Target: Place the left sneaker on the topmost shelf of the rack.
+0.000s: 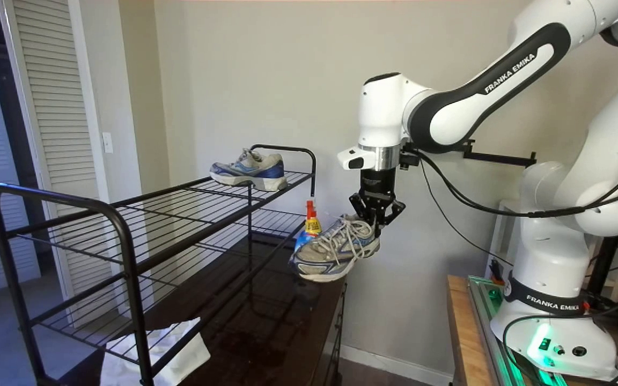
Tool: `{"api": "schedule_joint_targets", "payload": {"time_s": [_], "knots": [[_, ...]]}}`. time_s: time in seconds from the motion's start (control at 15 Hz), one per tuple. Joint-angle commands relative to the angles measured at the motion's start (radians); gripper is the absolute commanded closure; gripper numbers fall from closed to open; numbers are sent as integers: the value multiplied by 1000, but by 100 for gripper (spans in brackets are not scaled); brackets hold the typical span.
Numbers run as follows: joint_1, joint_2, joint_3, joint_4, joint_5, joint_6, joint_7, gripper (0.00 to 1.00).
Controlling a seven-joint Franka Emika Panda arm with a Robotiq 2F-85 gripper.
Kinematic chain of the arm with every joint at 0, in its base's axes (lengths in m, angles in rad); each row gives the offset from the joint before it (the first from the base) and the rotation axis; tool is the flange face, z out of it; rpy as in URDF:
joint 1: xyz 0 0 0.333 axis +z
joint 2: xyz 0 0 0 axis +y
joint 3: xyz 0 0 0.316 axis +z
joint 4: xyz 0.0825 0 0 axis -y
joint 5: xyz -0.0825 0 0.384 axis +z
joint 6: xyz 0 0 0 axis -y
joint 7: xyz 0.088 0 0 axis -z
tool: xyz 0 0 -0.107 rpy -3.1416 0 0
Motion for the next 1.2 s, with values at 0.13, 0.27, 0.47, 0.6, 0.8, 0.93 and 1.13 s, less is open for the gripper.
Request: {"api": "schedule_joint_targets", "payload": {"time_s": [0.13, 0.27, 0.47, 0.6, 0.8, 0.93, 1.13], "knots": [[89, 7, -43, 136, 167, -80, 27, 97], [79, 24, -36, 212, 145, -159, 39, 97], [64, 80, -30, 319, 118, -236, 56, 97], [57, 144, -29, 416, 116, -269, 69, 97], [60, 237, -34, 536, 162, -288, 68, 97], [63, 300, -37, 607, 230, -258, 77, 97], [48, 266, -20, 552, 200, -240, 66, 87]]}}
